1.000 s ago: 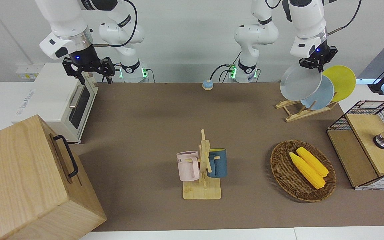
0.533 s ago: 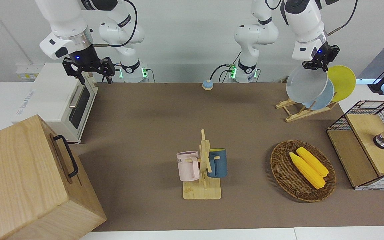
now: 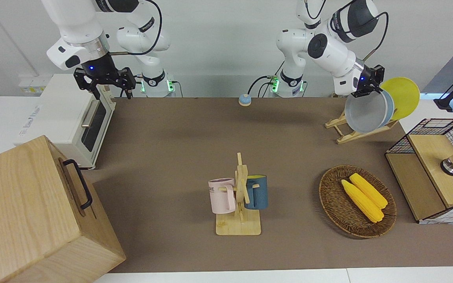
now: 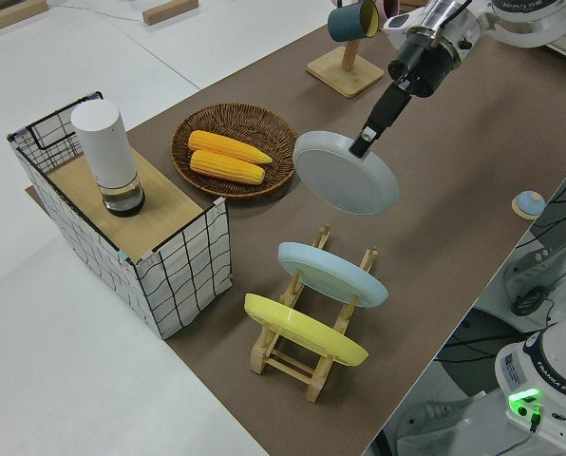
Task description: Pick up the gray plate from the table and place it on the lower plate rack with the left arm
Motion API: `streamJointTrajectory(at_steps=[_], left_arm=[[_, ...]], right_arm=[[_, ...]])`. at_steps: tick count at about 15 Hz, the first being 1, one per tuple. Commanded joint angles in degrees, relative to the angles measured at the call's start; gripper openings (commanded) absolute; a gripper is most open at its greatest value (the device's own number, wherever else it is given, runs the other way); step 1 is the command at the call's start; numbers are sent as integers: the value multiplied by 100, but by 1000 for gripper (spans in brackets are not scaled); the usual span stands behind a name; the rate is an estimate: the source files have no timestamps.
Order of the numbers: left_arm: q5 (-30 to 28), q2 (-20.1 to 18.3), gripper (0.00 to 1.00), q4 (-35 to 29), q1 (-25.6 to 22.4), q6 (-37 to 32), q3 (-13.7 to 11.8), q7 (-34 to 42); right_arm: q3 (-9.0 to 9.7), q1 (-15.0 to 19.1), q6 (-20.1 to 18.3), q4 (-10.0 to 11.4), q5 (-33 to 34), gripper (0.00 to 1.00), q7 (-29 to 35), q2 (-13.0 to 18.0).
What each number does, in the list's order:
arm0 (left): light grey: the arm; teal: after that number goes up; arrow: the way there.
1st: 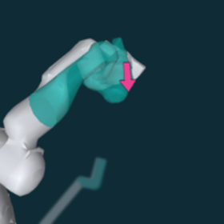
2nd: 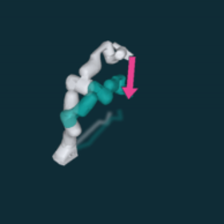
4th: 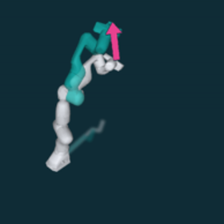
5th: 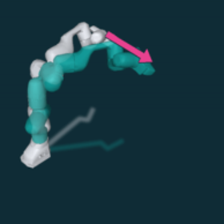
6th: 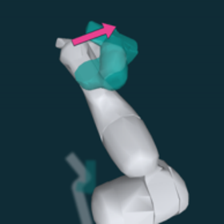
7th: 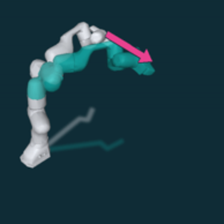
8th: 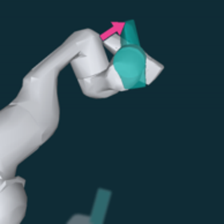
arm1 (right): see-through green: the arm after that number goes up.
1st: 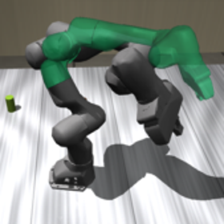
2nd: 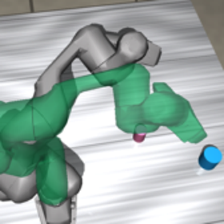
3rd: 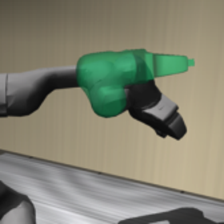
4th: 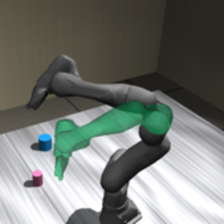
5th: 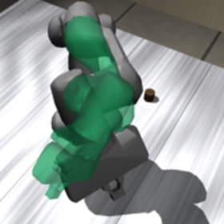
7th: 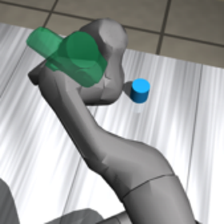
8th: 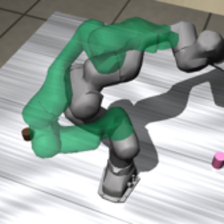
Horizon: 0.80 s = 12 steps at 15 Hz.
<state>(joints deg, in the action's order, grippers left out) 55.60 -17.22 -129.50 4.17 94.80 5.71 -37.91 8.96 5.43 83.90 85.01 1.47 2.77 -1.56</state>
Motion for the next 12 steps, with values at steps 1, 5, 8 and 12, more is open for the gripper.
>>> streamJointTrajectory(at_steps=[1,5,8,12], left_arm=[[206,-194,0,-531,49,91,45,-260],[328,-194,0,-883,66,91,45,-673],[338,-220,0,-1086,128,74,45,-832],[329,-221,0,-1279,136,74,114,-1165]], right_arm=[[-34,-42,-5,-37,-15,983,22,-2],[-34,-42,-5,-37,-15,983,22,-2],[-34,-42,-5,-37,-15,983,22,-2],[-34,-42,-14,-37,-15,983,22,-2]])
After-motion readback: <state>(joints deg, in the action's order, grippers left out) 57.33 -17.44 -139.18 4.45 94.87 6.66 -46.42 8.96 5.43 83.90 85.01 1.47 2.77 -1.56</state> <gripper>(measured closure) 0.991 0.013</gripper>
